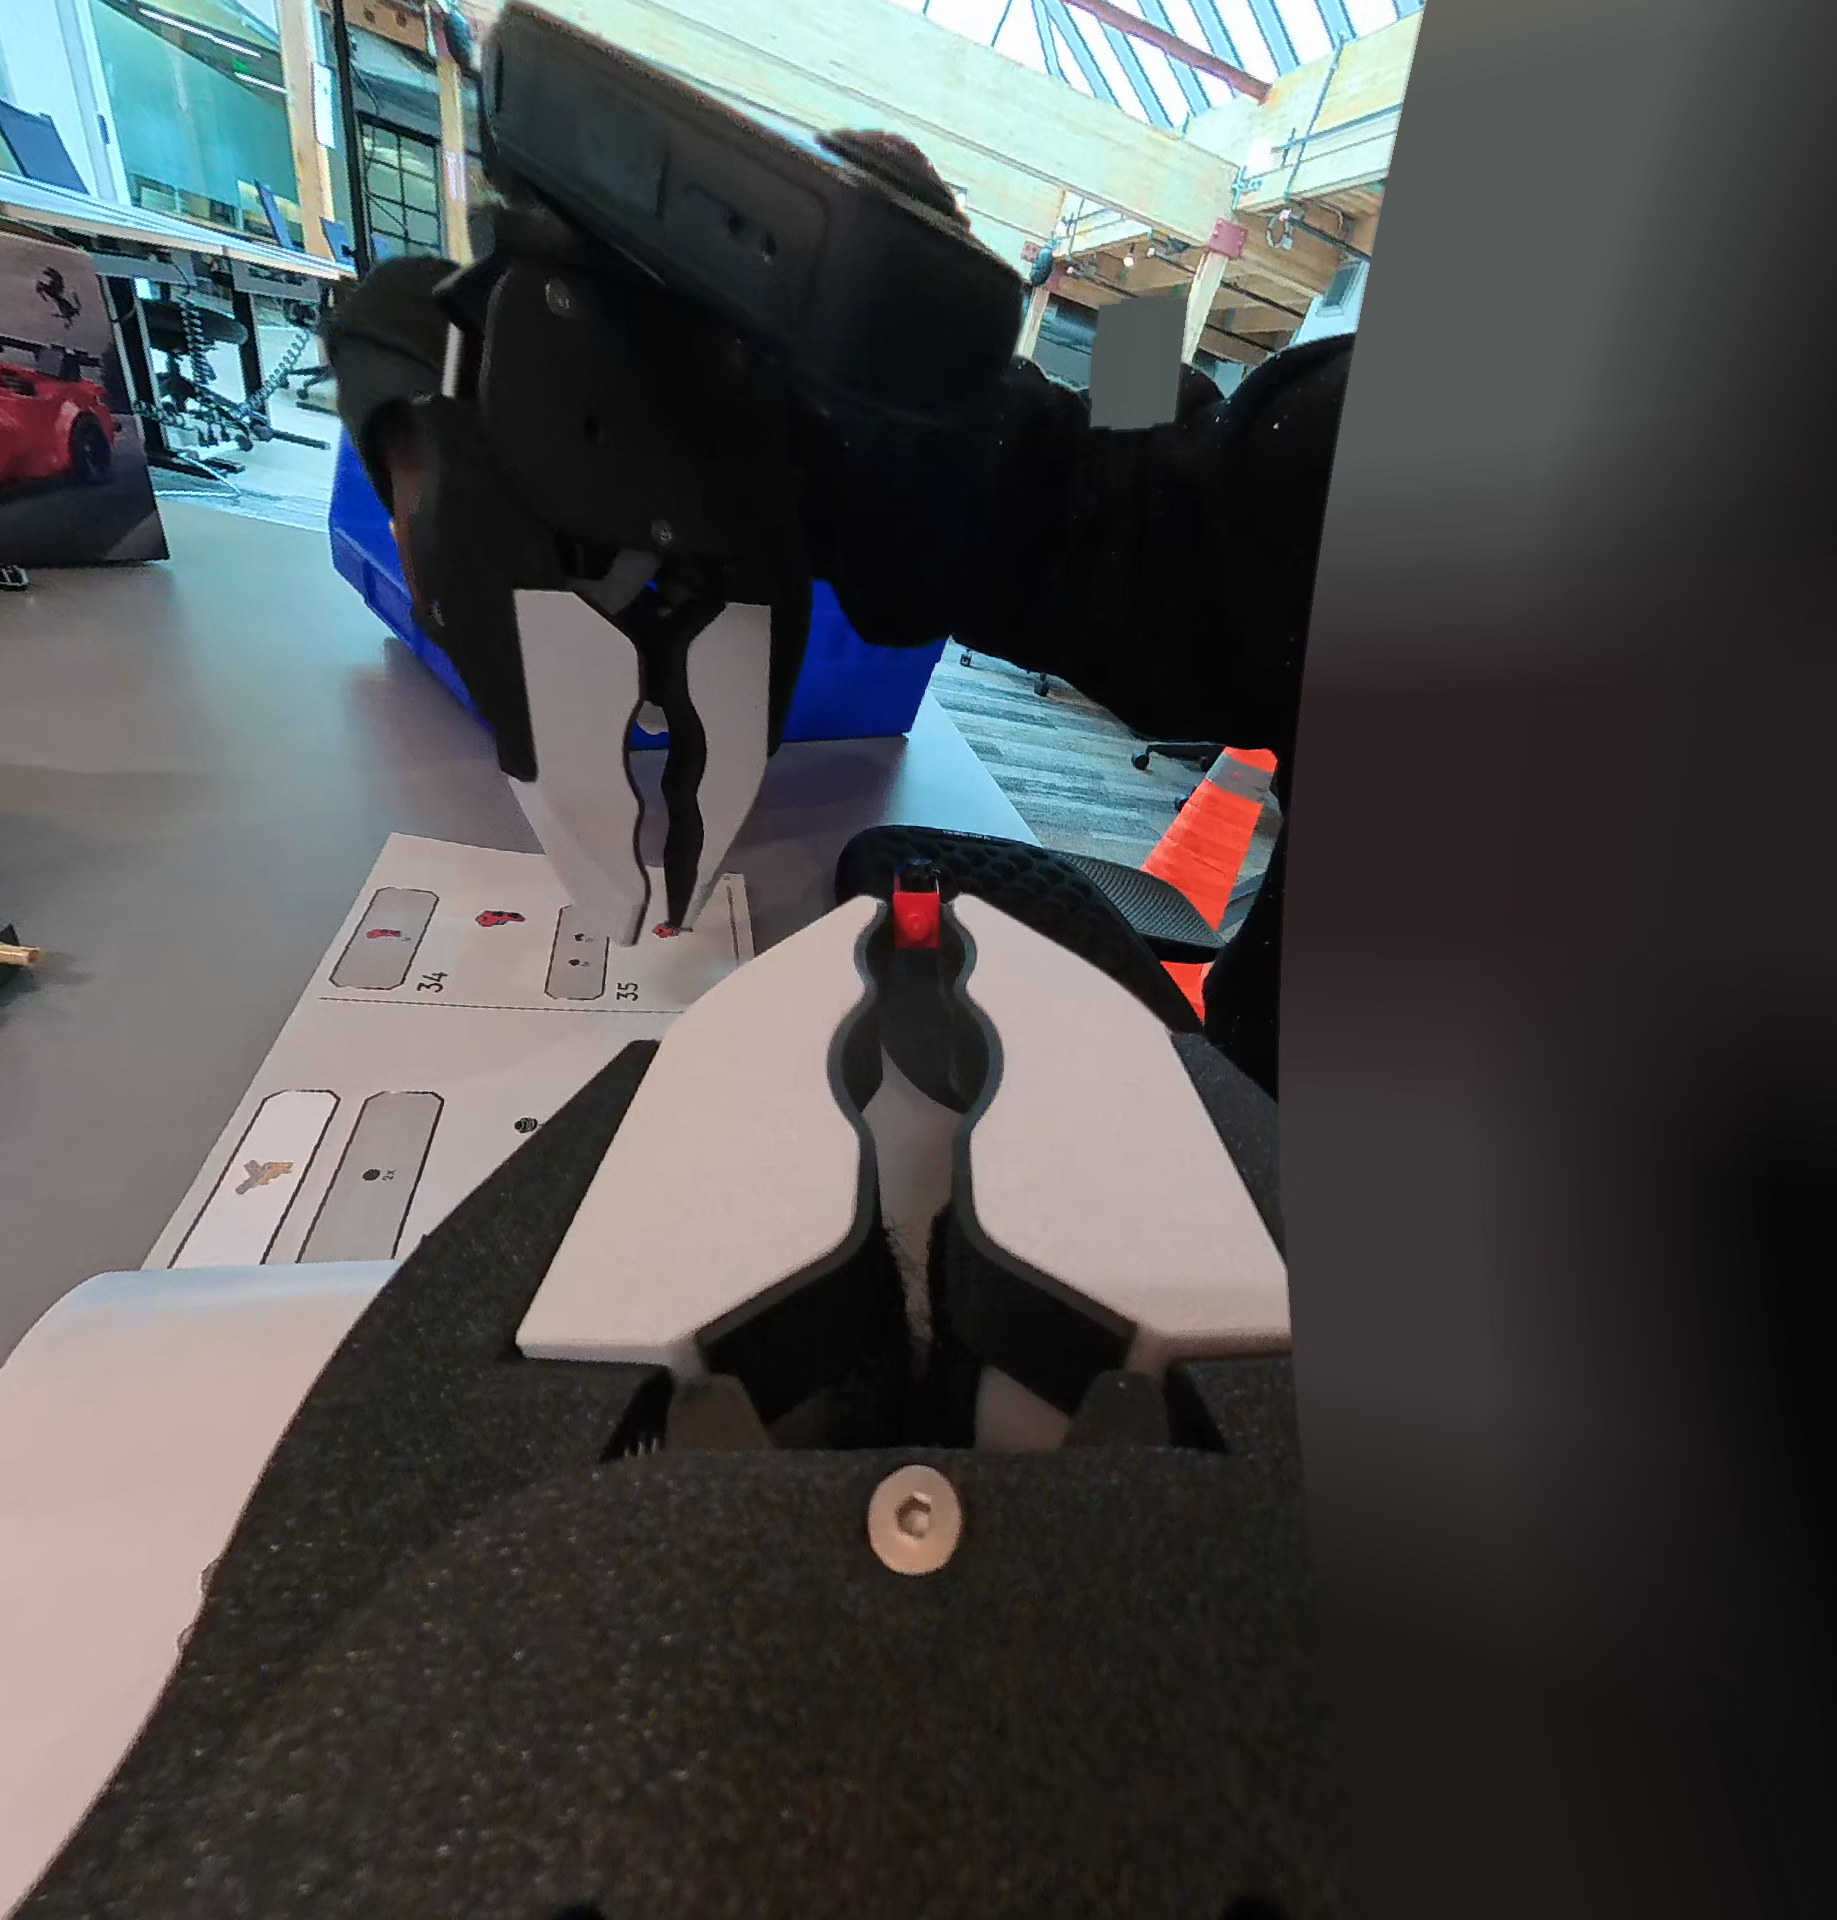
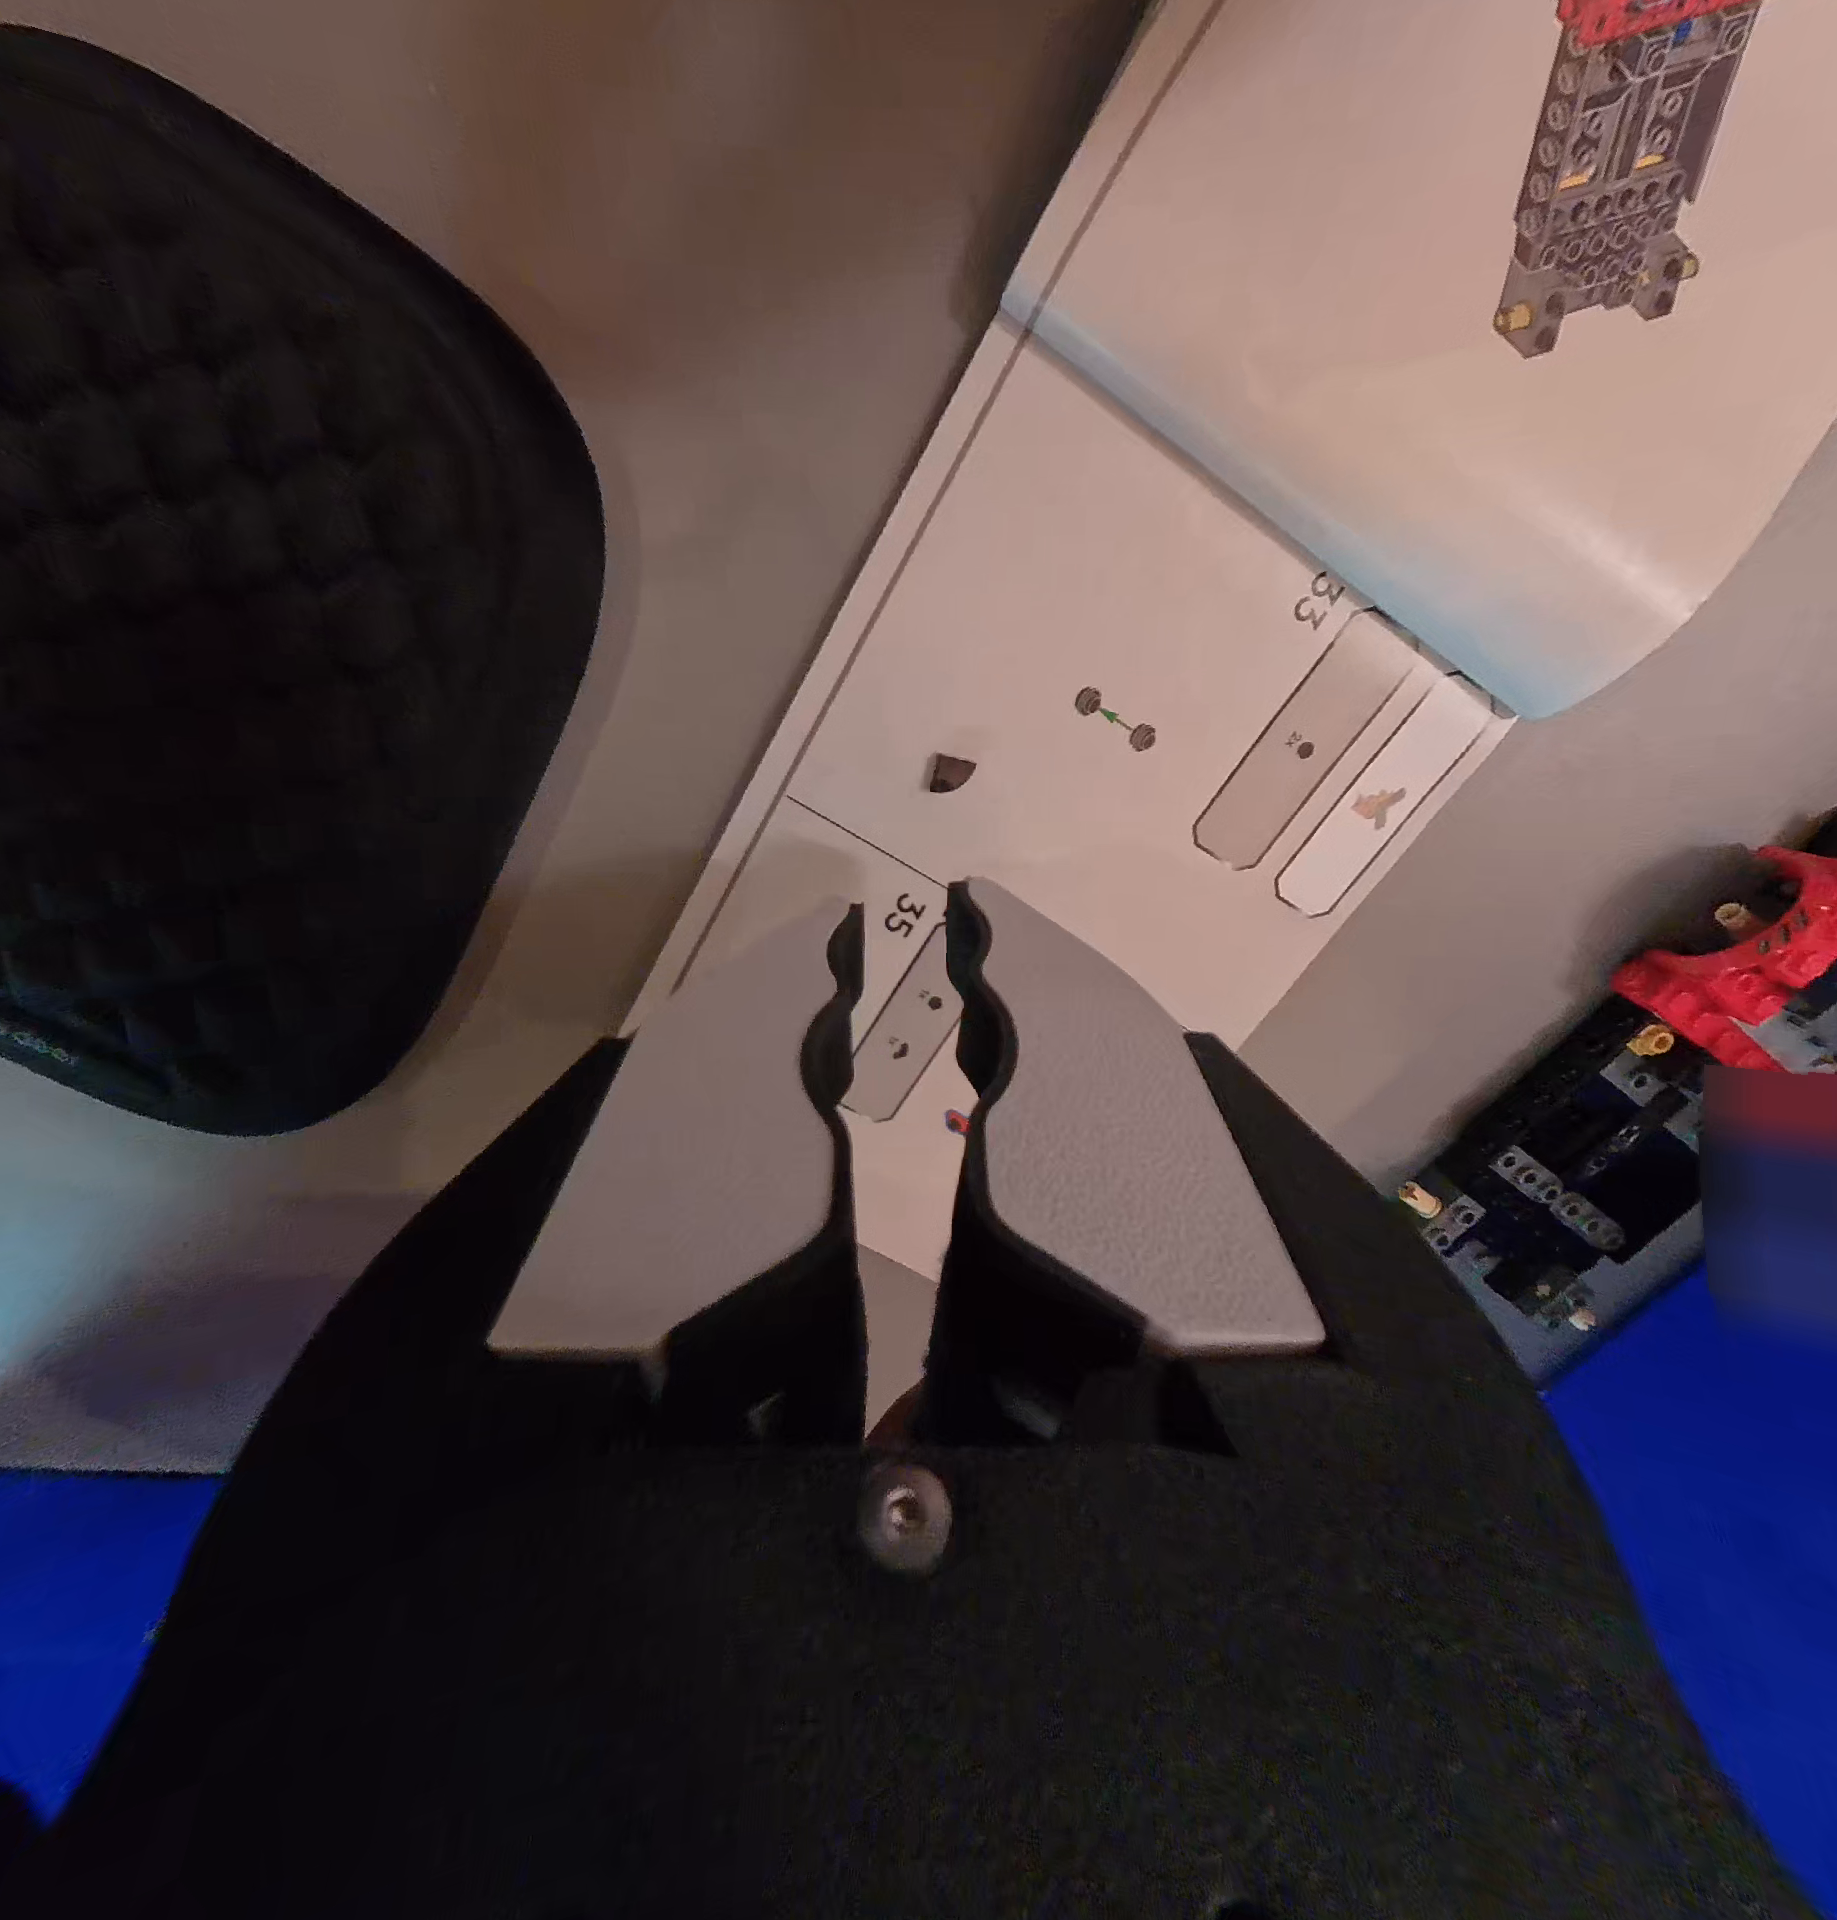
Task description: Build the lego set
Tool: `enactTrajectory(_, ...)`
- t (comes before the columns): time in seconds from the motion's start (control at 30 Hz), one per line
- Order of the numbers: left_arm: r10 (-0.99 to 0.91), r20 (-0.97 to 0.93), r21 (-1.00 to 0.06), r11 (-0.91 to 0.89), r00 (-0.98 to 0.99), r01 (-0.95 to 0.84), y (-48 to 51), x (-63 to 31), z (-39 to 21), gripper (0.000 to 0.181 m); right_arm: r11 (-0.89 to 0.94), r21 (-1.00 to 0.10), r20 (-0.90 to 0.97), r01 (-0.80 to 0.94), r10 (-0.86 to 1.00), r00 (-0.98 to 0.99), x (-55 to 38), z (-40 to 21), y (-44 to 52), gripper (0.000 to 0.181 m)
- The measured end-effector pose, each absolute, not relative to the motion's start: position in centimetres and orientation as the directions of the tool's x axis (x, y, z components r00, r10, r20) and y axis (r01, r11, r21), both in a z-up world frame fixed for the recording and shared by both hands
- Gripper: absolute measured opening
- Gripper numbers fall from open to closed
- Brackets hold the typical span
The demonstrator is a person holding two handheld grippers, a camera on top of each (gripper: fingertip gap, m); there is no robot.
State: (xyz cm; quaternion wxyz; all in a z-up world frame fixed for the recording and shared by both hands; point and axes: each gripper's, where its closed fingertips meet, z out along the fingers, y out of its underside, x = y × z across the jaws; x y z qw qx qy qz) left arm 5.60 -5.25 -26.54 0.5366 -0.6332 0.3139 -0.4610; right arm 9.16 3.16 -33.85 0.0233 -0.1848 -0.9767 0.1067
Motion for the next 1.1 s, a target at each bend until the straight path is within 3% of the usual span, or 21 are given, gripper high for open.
enactTrajectory(0.37,-0.893,0.242,-0.970,-0.226,0.378,0.087,-5.3,5.6,-26.6,0.007,0.867,-0.348,-0.005,0.358,0.380,-0.925,8.6,-35.0,1.3,0.015)
enactTrajectory(0.6,-0.895,0.239,-0.971,-0.225,0.376,0.079,-5.3,5.7,-26.7,0.007,0.820,-0.391,-0.059,0.418,0.431,-0.900,8.3,-36.1,1.2,0.026)
enactTrajectory(0.9,-0.894,0.242,-0.970,-0.230,0.378,0.078,-5.3,5.6,-26.8,0.007,0.799,-0.355,-0.116,0.485,0.477,-0.871,9.3,-36.5,1.8,0.025)
enactTrajectory(1.1,-0.897,0.239,-0.971,-0.230,0.372,0.069,-5.4,5.9,-26.8,0.007,0.730,-0.401,-0.124,0.553,0.555,-0.823,10.5,-35.7,1.5,0.023)
